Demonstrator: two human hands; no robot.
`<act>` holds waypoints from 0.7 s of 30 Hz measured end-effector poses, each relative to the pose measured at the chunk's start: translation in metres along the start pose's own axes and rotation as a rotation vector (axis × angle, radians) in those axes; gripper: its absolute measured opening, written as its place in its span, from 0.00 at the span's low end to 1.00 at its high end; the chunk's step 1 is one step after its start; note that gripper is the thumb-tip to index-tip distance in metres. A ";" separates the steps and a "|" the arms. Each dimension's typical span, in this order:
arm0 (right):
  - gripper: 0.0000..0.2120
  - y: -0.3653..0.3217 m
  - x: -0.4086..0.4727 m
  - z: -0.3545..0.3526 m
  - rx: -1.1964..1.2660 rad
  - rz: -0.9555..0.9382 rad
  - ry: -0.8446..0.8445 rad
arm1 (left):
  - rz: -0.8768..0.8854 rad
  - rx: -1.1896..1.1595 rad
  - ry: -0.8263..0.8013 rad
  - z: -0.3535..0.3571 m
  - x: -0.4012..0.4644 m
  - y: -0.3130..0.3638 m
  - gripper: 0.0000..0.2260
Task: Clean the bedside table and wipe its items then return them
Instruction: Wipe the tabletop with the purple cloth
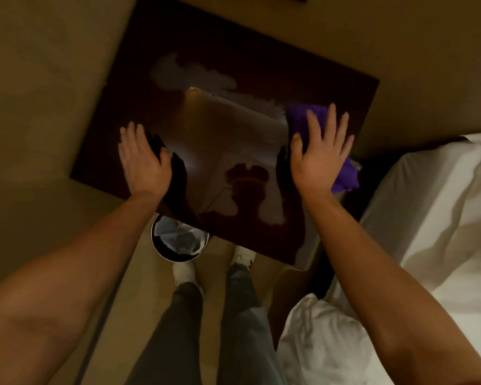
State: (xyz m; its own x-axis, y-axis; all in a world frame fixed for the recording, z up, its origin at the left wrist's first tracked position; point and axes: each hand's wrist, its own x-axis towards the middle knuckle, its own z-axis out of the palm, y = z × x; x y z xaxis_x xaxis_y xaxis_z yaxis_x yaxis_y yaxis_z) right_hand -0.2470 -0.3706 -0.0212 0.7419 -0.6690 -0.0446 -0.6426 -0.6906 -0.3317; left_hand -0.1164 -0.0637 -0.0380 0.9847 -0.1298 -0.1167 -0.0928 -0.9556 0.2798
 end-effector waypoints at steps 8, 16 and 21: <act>0.26 0.016 -0.013 0.029 -0.081 0.142 -0.095 | 0.056 0.163 -0.015 0.001 0.022 -0.034 0.31; 0.28 -0.013 -0.014 0.031 -0.047 0.408 -0.039 | 0.180 0.295 -0.019 0.003 0.055 -0.069 0.32; 0.28 -0.029 -0.001 0.059 -0.157 0.404 0.020 | 0.172 0.277 -0.012 0.018 0.064 -0.085 0.33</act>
State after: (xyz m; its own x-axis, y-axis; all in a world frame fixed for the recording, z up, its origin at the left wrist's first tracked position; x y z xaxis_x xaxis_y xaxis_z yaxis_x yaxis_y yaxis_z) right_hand -0.2175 -0.3331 -0.0674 0.4215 -0.8985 -0.1223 -0.9033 -0.4042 -0.1439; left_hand -0.0479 0.0047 -0.0864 0.9493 -0.2975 -0.1014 -0.2963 -0.9547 0.0269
